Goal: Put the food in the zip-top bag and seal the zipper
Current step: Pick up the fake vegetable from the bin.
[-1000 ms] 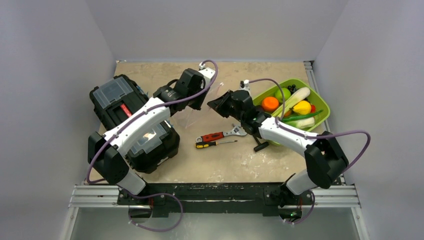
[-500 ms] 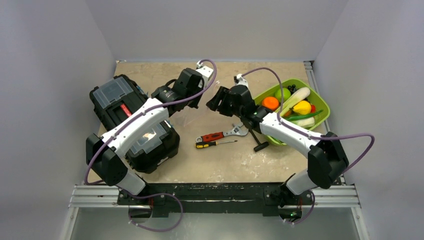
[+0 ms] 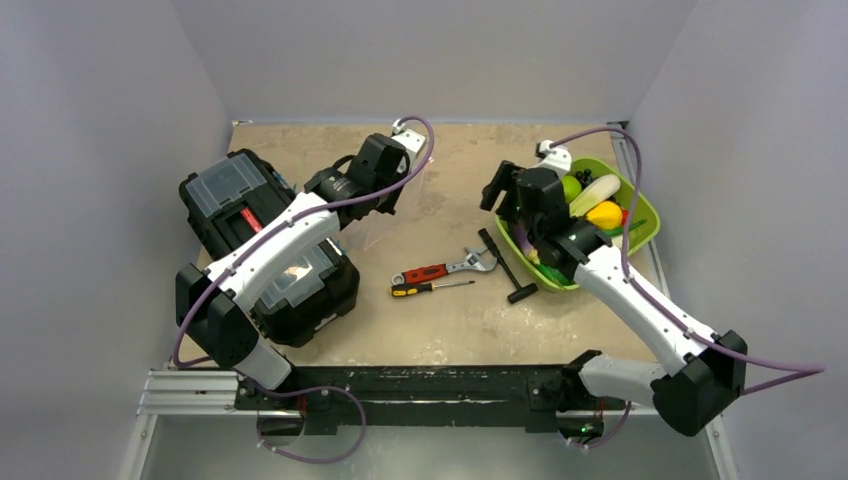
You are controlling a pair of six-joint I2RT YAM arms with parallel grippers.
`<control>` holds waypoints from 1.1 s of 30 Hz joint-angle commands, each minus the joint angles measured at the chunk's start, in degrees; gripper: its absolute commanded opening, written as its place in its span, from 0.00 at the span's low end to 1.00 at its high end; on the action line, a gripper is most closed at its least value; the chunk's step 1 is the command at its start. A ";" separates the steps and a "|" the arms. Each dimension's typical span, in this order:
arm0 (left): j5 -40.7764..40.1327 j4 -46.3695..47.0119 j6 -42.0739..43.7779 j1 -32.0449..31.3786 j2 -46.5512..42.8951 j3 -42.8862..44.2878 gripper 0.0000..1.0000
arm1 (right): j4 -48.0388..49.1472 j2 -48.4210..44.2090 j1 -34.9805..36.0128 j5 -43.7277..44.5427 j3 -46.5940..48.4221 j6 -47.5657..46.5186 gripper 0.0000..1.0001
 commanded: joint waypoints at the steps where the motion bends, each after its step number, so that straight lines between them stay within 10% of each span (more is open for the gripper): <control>1: -0.76 -0.10 -0.64 0.27 -0.54 2.51 0.00 | -8.79 3.38 -10.53 -0.69 1.31 -1.58 0.70; 15: 1.90 -0.04 -0.36 0.24 -3.00 2.01 0.00 | -27.55 29.36 -14.83 4.07 22.96 -16.81 0.71; 33: 2.52 -0.27 -0.19 0.22 -3.29 1.70 0.00 | -22.64 36.97 -14.95 1.99 16.95 -20.20 0.64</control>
